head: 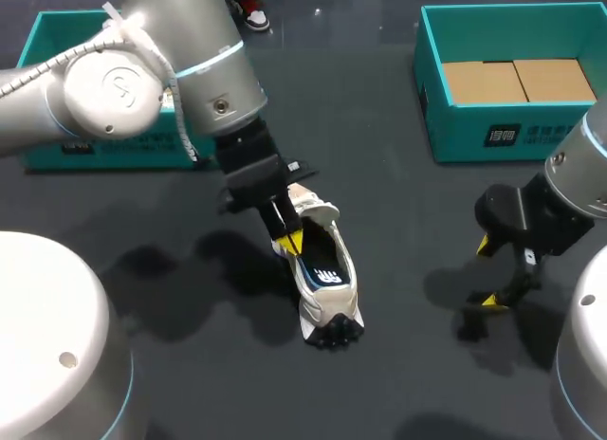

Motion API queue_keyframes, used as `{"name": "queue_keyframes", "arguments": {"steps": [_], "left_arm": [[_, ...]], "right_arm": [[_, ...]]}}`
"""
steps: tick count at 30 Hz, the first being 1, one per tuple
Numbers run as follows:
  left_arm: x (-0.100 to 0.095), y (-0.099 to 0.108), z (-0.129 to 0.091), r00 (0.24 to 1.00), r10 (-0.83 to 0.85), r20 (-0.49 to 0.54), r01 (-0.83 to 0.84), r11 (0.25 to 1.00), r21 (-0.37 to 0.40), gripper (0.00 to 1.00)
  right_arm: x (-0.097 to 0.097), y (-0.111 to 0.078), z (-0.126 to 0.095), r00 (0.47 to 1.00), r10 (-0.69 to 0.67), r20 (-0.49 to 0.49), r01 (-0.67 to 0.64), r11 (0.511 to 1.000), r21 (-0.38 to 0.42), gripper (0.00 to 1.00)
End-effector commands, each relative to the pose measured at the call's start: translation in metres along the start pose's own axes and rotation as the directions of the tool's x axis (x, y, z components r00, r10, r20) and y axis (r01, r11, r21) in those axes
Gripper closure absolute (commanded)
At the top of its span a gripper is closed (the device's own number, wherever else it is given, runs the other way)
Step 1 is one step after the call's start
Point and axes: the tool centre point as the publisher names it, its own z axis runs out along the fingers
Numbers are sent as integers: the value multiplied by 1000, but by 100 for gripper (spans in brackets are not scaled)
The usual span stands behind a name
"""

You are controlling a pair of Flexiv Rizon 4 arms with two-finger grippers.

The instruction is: Take the shoe out of the shoebox, open the shoe tongue, remove and reinsert the insole, then place the shoe into the shoebox

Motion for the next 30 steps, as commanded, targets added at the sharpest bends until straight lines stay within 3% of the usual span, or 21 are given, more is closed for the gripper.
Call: {"name": "queue_keyframes", "arguments": {"steps": [1,4,10,19,30], "left_arm": [[-7,3,1,999,0,-44,1,1000,4,100],[-19,8,17,995,5,-102,-2,1000,26,100],[-25,11,40,984,31,-174,-21,998,55,100],[-25,12,41,976,43,-212,-34,998,46,100],[-12,15,64,959,101,-265,-100,995,19,100]], "right_arm": [[1,0,0,1000,0,2,0,1000,0,0],[1,0,0,1000,0,2,0,1000,0,0],[1,0,0,1000,0,2,0,1000,0,0],[1,0,0,1000,0,2,0,1000,0,0],[1,0,0,1000,0,2,0,1000,0,0]]}}
